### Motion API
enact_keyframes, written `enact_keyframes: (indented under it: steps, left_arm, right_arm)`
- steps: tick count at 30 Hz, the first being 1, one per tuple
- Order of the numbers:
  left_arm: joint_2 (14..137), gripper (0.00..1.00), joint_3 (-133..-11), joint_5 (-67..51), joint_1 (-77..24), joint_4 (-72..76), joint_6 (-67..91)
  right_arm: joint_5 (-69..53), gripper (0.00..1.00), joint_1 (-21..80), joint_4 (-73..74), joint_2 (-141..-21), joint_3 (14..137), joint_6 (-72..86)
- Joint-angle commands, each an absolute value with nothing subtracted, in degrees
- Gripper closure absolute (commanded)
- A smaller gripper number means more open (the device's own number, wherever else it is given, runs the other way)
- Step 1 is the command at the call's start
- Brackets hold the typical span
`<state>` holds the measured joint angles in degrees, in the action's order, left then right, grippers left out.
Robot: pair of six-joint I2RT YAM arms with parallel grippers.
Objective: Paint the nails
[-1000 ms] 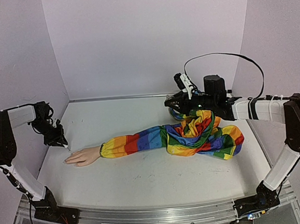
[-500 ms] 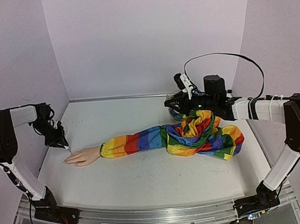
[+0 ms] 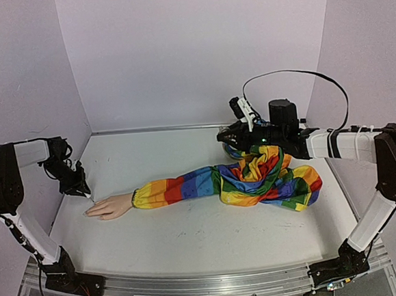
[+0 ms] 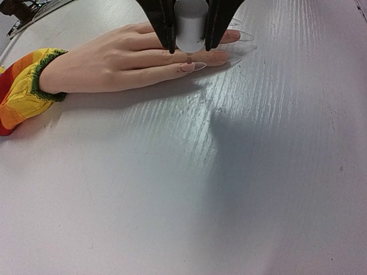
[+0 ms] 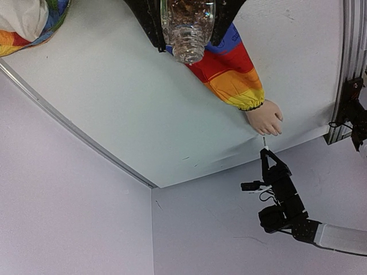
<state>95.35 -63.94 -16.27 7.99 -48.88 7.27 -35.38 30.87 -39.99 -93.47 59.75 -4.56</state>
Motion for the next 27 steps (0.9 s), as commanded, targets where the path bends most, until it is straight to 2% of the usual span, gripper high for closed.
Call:
enact_keyframes:
  steps: [1,27]
  left_arm:
    - [95.67,1.0,-63.58,-16.66,8.4,-47.36,6.08]
    - [96.57,1.0,-63.55,-17.06,8.4,-47.35,5.9]
  right_arm:
    - [-37.24,1.0,30.6,-41.93,-93.34,62.49,-5.01]
    - [-37.71,1.0,30.59,-41.84,-93.68,62.57,-4.94]
